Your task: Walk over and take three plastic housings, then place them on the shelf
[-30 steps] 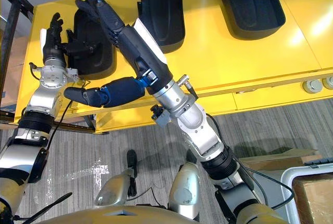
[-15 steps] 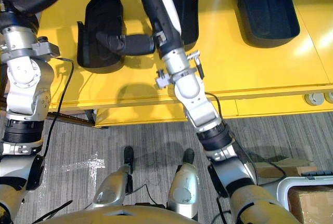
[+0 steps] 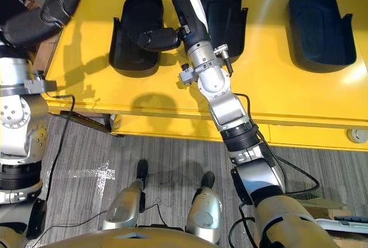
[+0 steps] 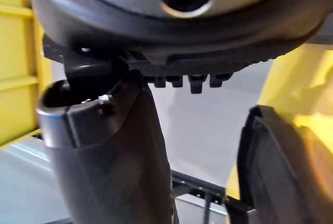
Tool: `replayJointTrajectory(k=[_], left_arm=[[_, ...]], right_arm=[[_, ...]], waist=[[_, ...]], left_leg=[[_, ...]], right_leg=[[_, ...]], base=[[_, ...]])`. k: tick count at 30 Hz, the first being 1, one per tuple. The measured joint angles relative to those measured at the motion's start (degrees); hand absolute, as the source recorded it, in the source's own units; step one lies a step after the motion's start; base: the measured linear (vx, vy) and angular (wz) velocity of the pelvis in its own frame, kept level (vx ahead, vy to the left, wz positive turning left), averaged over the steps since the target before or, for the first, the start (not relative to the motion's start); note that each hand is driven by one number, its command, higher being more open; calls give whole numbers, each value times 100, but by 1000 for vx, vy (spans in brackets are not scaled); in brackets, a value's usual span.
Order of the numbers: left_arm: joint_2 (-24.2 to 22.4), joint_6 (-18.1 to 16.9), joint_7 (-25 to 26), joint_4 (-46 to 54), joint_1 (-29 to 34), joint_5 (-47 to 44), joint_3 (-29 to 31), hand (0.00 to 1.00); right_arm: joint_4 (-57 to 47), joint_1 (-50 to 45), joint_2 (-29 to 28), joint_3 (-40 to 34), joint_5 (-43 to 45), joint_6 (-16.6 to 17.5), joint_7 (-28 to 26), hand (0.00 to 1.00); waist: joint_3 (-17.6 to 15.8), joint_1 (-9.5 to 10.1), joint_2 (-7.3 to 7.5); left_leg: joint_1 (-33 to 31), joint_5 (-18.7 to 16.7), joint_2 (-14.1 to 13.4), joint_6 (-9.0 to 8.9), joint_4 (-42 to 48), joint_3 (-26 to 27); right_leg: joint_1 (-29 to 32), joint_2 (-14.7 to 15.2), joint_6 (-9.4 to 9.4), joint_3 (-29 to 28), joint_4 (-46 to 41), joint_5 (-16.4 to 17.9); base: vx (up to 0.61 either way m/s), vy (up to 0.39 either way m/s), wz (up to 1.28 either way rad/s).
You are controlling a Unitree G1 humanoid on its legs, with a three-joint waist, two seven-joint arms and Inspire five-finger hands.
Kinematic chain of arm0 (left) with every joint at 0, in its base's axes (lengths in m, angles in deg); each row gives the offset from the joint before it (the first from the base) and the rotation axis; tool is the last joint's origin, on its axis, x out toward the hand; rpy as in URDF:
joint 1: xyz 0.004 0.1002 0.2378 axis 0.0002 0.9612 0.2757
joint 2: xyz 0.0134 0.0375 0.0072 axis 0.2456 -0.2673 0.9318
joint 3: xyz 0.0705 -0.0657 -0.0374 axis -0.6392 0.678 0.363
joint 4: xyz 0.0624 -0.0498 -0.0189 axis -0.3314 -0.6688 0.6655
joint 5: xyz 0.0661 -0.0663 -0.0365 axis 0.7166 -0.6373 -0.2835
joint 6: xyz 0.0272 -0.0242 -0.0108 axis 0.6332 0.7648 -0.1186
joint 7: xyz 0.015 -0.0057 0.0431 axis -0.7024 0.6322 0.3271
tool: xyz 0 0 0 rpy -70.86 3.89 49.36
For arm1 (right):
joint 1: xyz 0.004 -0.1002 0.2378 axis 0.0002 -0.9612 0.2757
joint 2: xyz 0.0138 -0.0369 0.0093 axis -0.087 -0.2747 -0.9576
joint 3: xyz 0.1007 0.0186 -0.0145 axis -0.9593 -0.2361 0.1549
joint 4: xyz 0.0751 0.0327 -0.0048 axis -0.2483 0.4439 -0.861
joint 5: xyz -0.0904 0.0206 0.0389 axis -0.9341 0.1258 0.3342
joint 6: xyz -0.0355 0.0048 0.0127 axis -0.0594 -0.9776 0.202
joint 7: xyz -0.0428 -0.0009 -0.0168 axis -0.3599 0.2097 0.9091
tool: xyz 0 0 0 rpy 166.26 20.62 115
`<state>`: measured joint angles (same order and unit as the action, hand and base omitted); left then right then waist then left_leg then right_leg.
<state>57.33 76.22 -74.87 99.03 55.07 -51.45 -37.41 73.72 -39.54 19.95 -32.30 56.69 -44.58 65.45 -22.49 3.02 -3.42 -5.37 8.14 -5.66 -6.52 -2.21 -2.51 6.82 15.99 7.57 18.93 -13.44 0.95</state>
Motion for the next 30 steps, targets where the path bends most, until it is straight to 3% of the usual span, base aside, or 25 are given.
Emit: replayJointTrajectory(k=[12,23,30], left_arm=[[-361,161,-215,31,1424,852,-446,100],[-462,461,-415,41,1732,1126,-817,100],[-462,724,-419,40,1890,1694,-1132,100]], right_arm=[[169,198,17,13,-41,-937,101,100],[475,286,32,246,-37,-1110,-252,100],[601,597,148,530,-36,-1134,-380,100]], waist=[[-35,22,-8],[-44,34,-26],[-123,15,-181]], left_leg=[[34,14,-4,-10,-1,-103],[109,22,-5,-13,-3,-96],[119,37,-5,-24,-9,-99]], right_leg=[[-151,-9,18,129,58,-13],[-230,-9,-18,125,63,9],[-231,-9,27,124,61,-19]], base=[[-7,-8,4],[-29,-12,0],[0,0,0]])
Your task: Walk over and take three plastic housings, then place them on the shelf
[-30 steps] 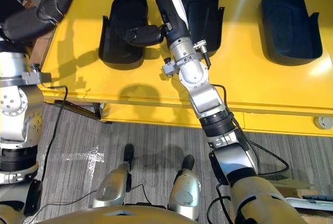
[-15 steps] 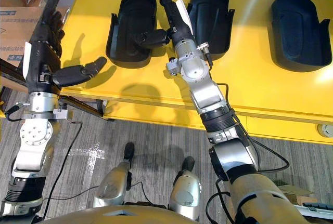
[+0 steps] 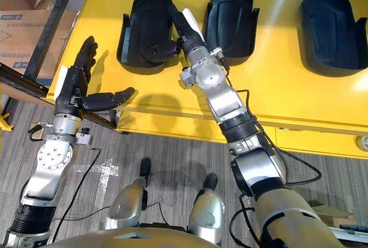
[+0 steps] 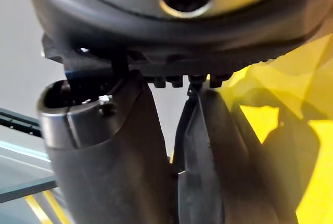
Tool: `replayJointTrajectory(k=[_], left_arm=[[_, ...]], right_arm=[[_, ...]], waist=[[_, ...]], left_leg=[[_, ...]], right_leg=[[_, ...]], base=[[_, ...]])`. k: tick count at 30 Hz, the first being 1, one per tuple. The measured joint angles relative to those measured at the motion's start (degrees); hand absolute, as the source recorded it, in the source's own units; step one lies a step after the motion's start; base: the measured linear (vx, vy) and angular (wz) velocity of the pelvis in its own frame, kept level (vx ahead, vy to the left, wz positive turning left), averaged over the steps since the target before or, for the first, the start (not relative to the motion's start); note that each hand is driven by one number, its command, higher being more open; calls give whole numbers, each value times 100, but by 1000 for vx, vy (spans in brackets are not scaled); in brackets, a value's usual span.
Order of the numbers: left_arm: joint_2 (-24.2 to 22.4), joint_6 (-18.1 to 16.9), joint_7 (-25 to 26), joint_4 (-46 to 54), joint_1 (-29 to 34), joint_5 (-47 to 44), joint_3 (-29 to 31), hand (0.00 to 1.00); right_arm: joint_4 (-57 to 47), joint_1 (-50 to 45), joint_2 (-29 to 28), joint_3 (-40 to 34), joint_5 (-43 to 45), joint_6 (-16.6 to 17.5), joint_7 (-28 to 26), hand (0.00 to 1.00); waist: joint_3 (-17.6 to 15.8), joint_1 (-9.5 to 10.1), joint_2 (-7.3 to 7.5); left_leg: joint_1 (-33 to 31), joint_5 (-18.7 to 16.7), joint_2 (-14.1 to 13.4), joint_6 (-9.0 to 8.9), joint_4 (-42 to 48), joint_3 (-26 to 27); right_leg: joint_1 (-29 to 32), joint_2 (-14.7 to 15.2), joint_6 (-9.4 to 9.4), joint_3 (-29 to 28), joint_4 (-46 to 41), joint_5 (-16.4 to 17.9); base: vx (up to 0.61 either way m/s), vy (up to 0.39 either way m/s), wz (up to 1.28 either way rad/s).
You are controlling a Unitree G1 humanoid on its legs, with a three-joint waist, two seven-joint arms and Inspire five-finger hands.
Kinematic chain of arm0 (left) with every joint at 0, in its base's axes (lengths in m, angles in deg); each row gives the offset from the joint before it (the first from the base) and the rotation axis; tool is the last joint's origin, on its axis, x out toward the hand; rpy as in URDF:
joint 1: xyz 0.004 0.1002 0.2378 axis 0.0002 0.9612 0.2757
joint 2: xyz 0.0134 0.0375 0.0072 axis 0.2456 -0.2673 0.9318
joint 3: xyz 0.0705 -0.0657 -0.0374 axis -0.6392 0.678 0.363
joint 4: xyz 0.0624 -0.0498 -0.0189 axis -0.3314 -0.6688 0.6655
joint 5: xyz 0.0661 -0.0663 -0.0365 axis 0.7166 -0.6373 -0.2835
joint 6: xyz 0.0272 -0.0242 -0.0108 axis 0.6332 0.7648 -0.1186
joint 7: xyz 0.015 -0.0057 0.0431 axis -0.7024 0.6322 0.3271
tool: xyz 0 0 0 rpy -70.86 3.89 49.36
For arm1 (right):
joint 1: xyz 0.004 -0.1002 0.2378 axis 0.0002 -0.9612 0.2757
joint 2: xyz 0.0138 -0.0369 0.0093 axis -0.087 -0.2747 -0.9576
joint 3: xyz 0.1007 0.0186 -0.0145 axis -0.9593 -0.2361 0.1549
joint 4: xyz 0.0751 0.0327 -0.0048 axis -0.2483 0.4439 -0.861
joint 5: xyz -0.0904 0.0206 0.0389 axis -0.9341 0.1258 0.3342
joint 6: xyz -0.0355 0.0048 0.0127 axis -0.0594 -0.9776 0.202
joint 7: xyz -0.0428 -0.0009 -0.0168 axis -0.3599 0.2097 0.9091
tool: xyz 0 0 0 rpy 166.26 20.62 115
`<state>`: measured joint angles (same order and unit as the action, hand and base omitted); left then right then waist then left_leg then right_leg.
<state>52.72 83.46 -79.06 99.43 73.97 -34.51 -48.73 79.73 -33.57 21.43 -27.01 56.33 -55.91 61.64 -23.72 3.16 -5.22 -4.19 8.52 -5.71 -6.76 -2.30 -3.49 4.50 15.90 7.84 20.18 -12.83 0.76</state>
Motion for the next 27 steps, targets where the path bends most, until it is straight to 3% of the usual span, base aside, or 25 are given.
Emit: replayJointTrajectory(k=[8,14,18,23,27], left_arm=[[0,169,227,-45,-59,298,-362,100],[0,232,557,-403,-495,517,-571,100],[-13,338,989,-623,-755,701,-681,100],[-163,399,1677,-801,-1000,984,-709,100],[-168,421,1968,-1045,-1186,1227,-751,100]], right_arm=[[0,26,-7,123,-4,-4,8,100],[0,141,-55,171,-29,6,96,100],[0,189,-142,182,-270,475,313,100],[-101,400,-152,195,-691,1395,824,100],[-786,400,-149,141,-927,1735,1230,100]], waist=[[1,-25,-20],[3,-33,-39],[5,-43,-42],[7,-66,-45],[10,-129,-50]], left_leg=[[73,27,0,-4,-47,2],[89,76,-4,-13,-95,2],[105,78,-4,-15,-96,7],[157,78,-4,-16,-99,43],[170,77,-4,-16,-101,84]], right_leg=[[-42,1,-38,-7,-4,24],[-37,2,-32,-4,-15,18],[-38,3,-22,-15,-20,12],[-56,3,14,-61,-22,-11],[-48,2,9,-103,-13,-15]], base=[[-8,-4,0],[-29,-9,1],[0,0,0],[-20,-14,-4],[-32,-12,-5]])
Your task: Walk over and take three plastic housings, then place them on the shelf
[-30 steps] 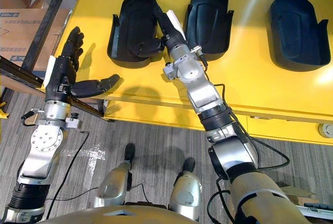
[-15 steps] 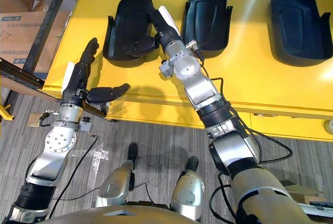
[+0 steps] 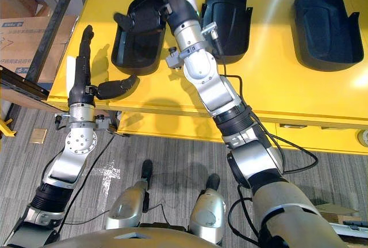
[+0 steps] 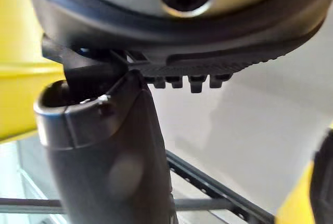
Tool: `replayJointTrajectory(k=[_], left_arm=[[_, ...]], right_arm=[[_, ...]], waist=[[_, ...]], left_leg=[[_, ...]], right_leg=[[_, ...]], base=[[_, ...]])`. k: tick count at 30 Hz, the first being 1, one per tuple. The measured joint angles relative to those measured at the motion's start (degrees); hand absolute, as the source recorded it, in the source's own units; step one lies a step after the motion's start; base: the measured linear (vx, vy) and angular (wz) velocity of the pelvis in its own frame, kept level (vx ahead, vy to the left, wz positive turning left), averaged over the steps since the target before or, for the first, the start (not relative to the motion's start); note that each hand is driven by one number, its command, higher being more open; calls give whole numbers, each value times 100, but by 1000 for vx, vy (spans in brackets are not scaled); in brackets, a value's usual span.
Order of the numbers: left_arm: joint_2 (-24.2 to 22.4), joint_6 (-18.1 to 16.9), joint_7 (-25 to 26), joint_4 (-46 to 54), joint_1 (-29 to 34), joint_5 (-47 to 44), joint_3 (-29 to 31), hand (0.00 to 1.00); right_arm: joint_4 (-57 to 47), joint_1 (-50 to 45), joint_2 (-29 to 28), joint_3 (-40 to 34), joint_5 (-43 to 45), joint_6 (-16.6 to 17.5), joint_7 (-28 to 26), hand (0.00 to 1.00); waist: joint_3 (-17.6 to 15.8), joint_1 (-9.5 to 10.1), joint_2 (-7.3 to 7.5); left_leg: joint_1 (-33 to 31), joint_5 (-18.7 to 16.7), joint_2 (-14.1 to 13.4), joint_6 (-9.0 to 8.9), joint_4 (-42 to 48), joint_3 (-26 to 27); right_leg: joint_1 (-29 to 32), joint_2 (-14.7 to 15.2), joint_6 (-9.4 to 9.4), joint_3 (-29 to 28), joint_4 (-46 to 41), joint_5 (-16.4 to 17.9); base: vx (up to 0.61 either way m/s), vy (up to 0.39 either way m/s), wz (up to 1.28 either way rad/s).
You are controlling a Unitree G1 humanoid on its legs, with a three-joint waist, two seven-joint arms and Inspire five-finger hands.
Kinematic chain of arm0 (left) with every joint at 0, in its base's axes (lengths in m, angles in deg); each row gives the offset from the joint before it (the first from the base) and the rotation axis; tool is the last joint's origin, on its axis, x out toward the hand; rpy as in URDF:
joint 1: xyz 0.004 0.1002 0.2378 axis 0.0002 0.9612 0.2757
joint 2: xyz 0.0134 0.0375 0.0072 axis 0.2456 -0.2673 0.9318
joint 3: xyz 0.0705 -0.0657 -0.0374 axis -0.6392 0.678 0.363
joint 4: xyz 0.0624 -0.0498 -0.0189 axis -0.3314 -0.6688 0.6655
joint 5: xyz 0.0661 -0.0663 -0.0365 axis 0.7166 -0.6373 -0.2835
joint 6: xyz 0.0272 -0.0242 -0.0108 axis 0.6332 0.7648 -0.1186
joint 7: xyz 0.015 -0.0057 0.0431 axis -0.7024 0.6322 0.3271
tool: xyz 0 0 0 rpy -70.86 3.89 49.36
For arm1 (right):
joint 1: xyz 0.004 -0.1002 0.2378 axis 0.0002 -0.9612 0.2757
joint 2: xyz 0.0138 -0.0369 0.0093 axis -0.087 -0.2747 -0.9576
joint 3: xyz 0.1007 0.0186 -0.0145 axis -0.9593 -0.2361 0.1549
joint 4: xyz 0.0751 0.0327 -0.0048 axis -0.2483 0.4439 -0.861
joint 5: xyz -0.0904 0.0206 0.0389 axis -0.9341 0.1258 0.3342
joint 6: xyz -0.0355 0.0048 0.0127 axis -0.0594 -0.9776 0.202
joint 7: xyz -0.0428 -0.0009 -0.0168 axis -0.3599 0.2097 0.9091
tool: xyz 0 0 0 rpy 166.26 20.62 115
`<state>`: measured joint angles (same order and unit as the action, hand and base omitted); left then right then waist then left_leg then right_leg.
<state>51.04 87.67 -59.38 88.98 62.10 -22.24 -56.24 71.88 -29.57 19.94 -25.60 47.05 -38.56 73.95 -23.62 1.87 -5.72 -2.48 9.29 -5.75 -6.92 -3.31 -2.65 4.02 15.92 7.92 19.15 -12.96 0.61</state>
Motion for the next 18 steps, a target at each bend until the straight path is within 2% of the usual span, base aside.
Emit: replayJointTrajectory(k=[3,5,7,9,12,15,18], left_arm=[[2,143,72,-194,-149,203,-3,100],[5,259,70,-385,-309,376,-2,100],[41,427,68,-584,-401,429,7,100],[99,528,70,-683,-384,424,64,100],[153,632,81,-702,-230,424,281,100],[190,686,88,-690,88,425,437,100],[201,751,82,-688,218,426,564,100]], right_arm=[[-712,-84,23,-255,21,95,214,100],[-1109,-361,59,-683,150,174,377,100],[-1588,-1096,250,-1383,547,361,568,100],[-1827,-1787,359,-1954,703,482,595,100],[-1891,-3007,469,-2706,715,509,494,100],[-1890,-3989,468,-3047,701,615,387,100],[-1900,-4613,456,-3270,630,916,403,100]], waist=[[0,-64,0],[4,-84,2],[16,-104,6],[22,-217,6],[72,-283,-2],[249,-445,-34],[277,-514,-26]], left_leg=[[10,-1,0,1,0,97],[28,-2,0,3,1,142],[108,-12,5,17,-33,237],[112,-17,8,26,-41,259],[248,-38,4,44,-124,461],[302,-98,-2,61,-139,623],[372,-143,-61,27,-139,729]], right_leg=[[58,-1,-6,-95,2,-21],[71,-3,-5,-140,1,-35],[66,-3,-6,-230,5,-36],[77,-6,-3,-266,14,-37],[91,-34,33,-452,75,-75],[59,-83,88,-577,284,-203],[-19,-169,95,-681,440,-274]], base=[[-29,-8,-13],[-30,-10,-12],[-28,-8,-17],[-20,-7,-13],[-2,-5,-30],[25,-6,-27],[-2,-15,-17]])
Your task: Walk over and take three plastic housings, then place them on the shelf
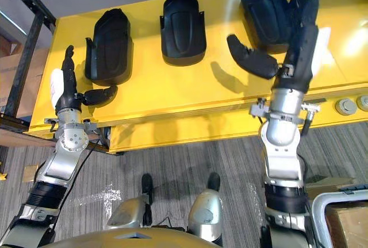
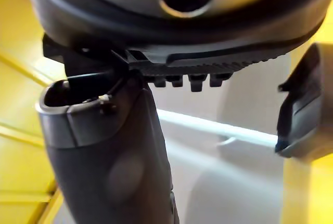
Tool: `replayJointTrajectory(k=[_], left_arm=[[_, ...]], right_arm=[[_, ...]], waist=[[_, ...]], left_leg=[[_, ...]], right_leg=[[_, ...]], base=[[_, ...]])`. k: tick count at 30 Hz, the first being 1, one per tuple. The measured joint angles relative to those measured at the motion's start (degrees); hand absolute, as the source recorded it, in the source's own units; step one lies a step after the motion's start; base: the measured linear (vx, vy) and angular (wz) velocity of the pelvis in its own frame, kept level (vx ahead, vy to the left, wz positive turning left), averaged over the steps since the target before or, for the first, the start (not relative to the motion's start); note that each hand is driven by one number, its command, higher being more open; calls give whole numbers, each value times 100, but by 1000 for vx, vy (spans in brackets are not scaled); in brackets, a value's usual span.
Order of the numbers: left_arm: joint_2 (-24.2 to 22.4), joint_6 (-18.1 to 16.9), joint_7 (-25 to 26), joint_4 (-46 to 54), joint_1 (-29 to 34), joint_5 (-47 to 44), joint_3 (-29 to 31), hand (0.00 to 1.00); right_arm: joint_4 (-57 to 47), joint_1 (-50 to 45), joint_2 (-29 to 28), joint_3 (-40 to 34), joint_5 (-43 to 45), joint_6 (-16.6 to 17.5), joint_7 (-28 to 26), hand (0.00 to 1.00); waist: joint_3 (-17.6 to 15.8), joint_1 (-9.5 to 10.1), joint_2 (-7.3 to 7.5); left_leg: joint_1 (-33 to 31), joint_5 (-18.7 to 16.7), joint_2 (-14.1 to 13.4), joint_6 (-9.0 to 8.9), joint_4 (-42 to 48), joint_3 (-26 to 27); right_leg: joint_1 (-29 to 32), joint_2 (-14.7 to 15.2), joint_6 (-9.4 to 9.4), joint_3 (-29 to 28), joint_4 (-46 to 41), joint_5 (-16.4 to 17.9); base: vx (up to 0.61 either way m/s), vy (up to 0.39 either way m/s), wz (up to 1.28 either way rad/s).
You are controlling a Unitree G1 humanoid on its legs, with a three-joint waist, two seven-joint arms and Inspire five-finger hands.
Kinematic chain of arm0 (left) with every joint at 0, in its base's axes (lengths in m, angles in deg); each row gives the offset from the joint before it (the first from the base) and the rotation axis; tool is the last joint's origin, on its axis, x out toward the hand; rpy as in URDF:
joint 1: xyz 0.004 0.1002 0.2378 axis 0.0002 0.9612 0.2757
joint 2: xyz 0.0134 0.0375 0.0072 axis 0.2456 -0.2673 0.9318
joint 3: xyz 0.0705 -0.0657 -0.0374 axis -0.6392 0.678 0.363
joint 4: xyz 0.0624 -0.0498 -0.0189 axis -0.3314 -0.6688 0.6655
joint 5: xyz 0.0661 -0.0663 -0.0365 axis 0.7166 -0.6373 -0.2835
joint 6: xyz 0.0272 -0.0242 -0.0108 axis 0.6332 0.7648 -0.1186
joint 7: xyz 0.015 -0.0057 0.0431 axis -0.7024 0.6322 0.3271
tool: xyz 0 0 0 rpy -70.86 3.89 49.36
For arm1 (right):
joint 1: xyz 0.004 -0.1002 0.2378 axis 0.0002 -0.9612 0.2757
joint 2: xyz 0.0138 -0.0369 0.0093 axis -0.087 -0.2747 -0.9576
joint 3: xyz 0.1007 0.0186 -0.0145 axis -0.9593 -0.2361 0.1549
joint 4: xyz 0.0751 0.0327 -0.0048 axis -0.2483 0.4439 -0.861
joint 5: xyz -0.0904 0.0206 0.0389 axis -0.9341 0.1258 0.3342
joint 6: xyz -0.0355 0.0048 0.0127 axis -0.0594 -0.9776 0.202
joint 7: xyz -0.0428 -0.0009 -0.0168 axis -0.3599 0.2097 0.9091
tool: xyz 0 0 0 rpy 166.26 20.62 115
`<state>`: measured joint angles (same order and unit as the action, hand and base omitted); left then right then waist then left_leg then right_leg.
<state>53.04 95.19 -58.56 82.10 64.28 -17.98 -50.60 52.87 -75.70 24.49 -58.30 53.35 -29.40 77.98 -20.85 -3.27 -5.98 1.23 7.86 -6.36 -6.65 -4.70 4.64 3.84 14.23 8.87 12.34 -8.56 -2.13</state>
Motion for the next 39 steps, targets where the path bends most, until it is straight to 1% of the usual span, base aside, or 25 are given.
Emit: replayJointTrajectory(k=[3,4,6,8,9,12,17,23,26,31,36,38,39], left_arm=[[14,26,0,-1,89,-7,52,100],[15,24,2,-1,91,-15,92,100],[53,19,5,-2,115,-27,197,100],[120,-47,5,25,270,-33,327,100],[120,-58,5,38,310,-35,367,100],[135,-69,4,42,311,-35,398,100],[152,-55,1,-47,311,-53,534,100],[363,-62,1,-132,286,-111,624,100],[526,-126,0,-370,136,-299,630,100],[547,-135,14,-517,4,-305,671,100],[552,-138,46,-515,-4,-315,758,100],[548,-151,120,-450,58,-347,759,100],[534,-151,157,-268,203,-488,793,100]], right_arm=[[-137,-486,-26,-198,-124,308,29,100],[-204,-597,-69,-254,-124,351,56,100],[-231,-750,-157,-313,-123,462,142,100],[-232,-894,-308,-363,-122,567,242,100],[-231,-928,-335,-390,-123,585,266,100],[-231,-1017,-336,-450,-130,590,337,100],[-230,-1144,-336,-450,-136,588,421,100],[-224,-1349,-336,-450,-121,583,503,100],[-213,-1349,-336,-446,-101,583,512,100],[-213,-1348,-336,-437,-98,583,512,100],[-213,-1367,-337,-428,119,580,524,100],[-215,-1448,-402,-427,116,580,521,100],[-215,-1533,-550,-424,115,580,522,100]], waist=[[11,-22,20],[18,-30,33],[46,-54,88],[94,-133,179],[105,-148,200],[111,-147,211],[111,-166,211],[111,-218,213],[111,-222,217],[112,-206,220],[115,-203,241],[124,-195,258],[145,-199,294]], left_leg=[[28,-42,-74,-16,-1,41],[23,-44,-94,-18,-1,45],[25,-49,-120,-27,0,53],[29,-61,-133,-40,1,74],[33,-65,-132,-39,1,94],[54,-75,-130,-38,1,141],[121,-117,-133,-46,1,263],[114,-185,-150,-50,39,358],[118,-199,-200,-71,42,389],[118,-210,-241,-86,42,422],[118,-218,-253,-94,43,446],[120,-217,-260,-95,43,446],[119,-223,-269,-102,41,446]], right_leg=[[-70,-100,5,-33,129,5],[-73,-157,7,-119,179,3],[-74,-203,14,-180,210,-2],[-76,-225,10,-210,242,-13],[-76,-228,16,-233,255,-28],[-75,-237,5,-301,281,-80],[-78,-254,-7,-393,317,-72],[-82,-292,2,-490,451,-136],[-82,-345,2,-512,479,-174],[-78,-391,-3,-541,521,-163],[-79,-418,-17,-580,578,-179],[-83,-428,-13,-578,583,-182],[-84,-439,-13,-573,591,-184]], base=[[-18,-22,-9],[0,0,0],[3,-23,-3],[19,-17,-5],[24,-9,-7],[8,-1,-7],[-8,-2,-13],[3,1,-8],[5,-12,-5],[-4,-10,-5],[2,0,-2],[0,0,0],[35,-9,0]])
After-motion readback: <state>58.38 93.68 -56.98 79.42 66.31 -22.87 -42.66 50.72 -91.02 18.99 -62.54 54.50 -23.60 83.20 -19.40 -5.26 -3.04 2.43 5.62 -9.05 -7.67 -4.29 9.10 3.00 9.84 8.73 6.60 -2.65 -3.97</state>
